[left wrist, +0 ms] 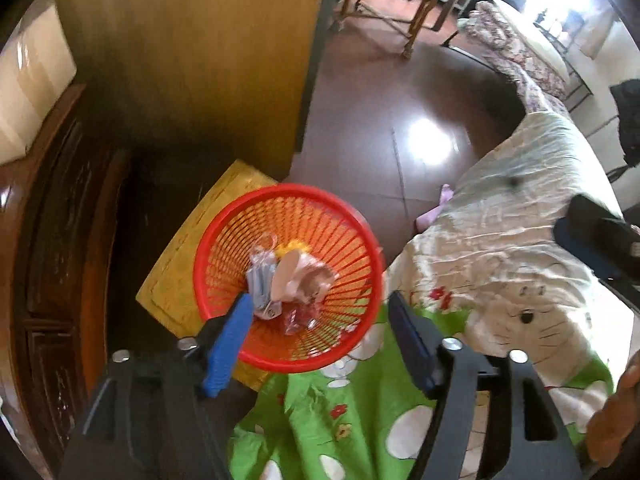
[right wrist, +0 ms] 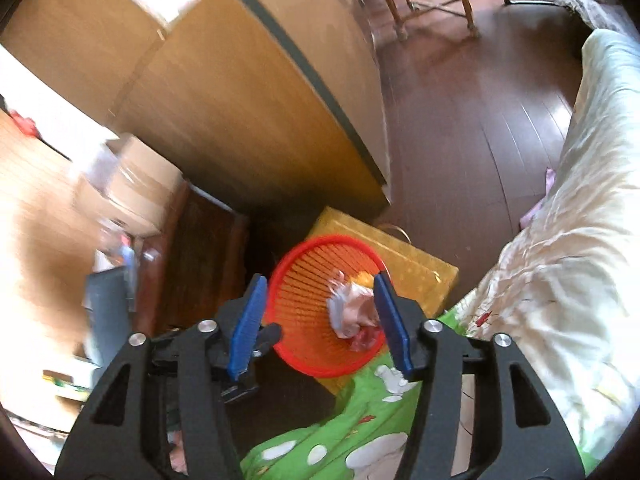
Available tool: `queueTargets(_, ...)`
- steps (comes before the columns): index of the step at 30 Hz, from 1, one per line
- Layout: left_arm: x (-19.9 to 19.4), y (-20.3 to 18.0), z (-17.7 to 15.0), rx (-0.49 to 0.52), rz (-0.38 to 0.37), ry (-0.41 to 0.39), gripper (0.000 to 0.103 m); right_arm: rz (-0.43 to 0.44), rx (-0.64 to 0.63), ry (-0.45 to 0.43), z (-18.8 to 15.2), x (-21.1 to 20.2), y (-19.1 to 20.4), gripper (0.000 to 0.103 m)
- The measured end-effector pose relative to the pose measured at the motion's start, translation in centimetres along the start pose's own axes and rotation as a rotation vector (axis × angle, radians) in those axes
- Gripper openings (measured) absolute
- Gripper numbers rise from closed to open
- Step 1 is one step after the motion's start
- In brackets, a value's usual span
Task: Collect trash
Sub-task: 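Swing both open grippers back toward the bed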
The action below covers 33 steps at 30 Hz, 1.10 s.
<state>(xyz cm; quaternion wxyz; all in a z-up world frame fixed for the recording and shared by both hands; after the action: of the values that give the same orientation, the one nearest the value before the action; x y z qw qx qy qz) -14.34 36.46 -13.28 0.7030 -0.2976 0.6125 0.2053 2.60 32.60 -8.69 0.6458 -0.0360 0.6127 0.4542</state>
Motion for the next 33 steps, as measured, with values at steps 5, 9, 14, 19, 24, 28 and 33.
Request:
queueTargets(5, -2.3, -5.9, 0.3, 0.114, -0.019, -0.058, 0.084, -0.040, 0.052, -0.156, -1.3, -8.8, -4.9, 0.084)
queueTargets(9, -3.0, -11.7, 0.2, 0.216, -0.032, -0.081, 0.087, -0.101, 0.119, -0.217, -2.9, -13.1, -9.5, 0.084)
queueTargets(14, -4.8, -17.5, 0.5, 0.263, -0.045, -0.163, 0.087, -0.220, 0.176, -0.293, -4.6, -17.3, -15.0, 0.084)
queueTargets(19, -4.9, -23.1, 0.0, 0.352, -0.041, -0.161, 0.093, -0.269, 0.248, -0.363, -6.0, -20.9, -20.0, 0.089)
queueTargets(24, -4.2, -28.1, -0.5, 0.441, -0.028, -0.161, 0.094, -0.330, 0.323, -0.450, -7.7, -24.7, -25.1, 0.095)
queueTargets(28, -3.0, -32.2, -1.0, 0.501, -0.014, -0.155, 0.097, -0.368, 0.416, -0.510, -9.2, -26.3, -29.3, 0.096)
queueTargets(33, -1.0, -35.6, -1.4, 0.559, -0.005, -0.148, 0.097, -0.464, 0.442, -0.536, -9.7, -26.9, -32.1, 0.096)
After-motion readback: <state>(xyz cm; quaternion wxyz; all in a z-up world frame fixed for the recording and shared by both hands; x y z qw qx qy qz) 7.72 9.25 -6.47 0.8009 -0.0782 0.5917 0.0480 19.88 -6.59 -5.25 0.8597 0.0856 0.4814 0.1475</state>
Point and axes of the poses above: each gripper's, at about its wrist camera, not at the fingertips, and x roughly the way its jaws point, y to its left, z to its top, the point moved 8 cm from there along x, roughly the way its jaws point, and after that the axes turned 15 degrees about y, right-handed, at the moved point
